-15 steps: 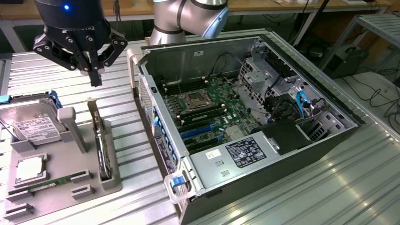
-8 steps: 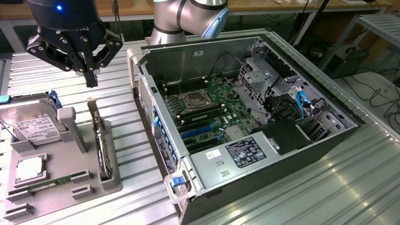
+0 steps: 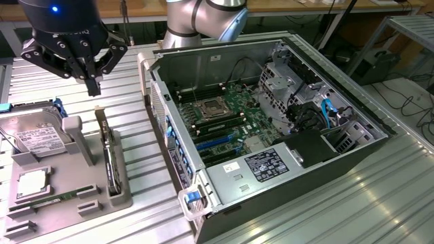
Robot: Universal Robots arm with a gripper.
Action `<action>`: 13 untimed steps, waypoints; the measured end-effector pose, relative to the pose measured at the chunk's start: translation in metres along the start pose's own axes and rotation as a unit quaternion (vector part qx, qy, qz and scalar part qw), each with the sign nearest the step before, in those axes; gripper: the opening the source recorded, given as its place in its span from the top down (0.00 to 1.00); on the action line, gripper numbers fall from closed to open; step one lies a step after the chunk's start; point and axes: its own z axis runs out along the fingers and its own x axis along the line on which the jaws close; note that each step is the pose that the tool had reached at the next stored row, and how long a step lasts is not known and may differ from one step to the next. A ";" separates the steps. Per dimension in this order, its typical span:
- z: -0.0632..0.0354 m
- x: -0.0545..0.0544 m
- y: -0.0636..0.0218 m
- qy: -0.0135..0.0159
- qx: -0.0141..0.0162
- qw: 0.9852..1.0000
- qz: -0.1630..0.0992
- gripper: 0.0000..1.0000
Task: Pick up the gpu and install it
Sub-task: 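Reach for the gpu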
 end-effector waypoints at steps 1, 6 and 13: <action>0.0000 0.001 -0.0002 0.000 0.000 1.000 0.000 0.89; -0.0002 0.006 -0.0009 0.000 0.000 1.000 0.000 0.89; -0.0004 0.013 -0.0020 0.000 0.000 1.000 0.000 0.89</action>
